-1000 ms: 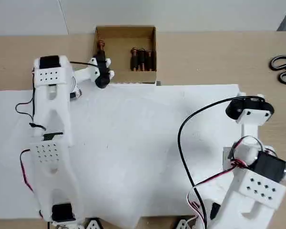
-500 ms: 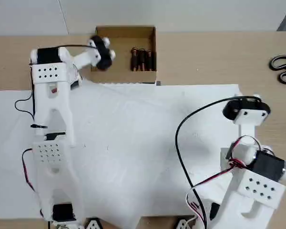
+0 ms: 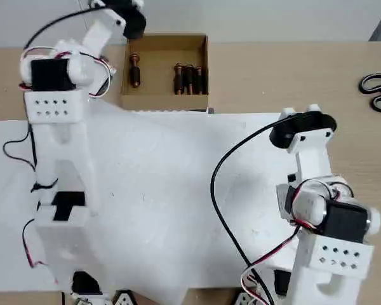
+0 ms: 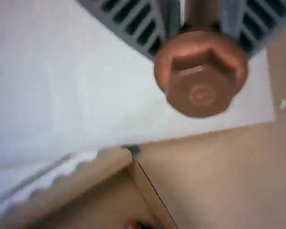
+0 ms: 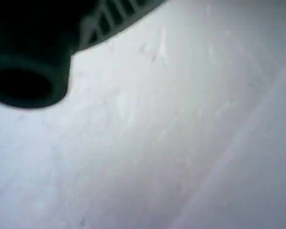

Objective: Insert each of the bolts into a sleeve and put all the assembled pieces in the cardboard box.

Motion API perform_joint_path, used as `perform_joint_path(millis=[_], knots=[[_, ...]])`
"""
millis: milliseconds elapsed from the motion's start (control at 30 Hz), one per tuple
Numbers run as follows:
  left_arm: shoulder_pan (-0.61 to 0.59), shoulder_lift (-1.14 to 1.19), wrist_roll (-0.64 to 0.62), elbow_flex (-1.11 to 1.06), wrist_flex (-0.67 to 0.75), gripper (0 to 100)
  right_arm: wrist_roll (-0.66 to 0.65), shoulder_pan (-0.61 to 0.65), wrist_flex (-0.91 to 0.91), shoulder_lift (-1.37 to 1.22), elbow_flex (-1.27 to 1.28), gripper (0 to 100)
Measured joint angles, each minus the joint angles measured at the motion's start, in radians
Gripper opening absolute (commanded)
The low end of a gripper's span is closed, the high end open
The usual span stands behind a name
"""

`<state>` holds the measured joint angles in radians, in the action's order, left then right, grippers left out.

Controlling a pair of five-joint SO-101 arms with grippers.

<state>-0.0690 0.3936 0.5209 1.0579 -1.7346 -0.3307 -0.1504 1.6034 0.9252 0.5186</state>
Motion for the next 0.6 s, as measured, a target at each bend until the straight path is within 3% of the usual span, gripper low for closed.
perform_joint_path(millis=[200, 333, 600], knots=[[0.015, -0.193, -0.163, -0.005, 0.000, 0, 0.150, 0.005, -0.049, 0.037, -0.086, 0.4], [0.038, -0.325, -0.249, -0.066, 0.000, 0, 0.210, 0.083, -0.072, 0.132, -0.089, 0.4], [0.141, -0.664, -0.704, -0.376, 0.000, 0, 0.219, 0.296, -0.100, 0.399, 0.058, 0.4]])
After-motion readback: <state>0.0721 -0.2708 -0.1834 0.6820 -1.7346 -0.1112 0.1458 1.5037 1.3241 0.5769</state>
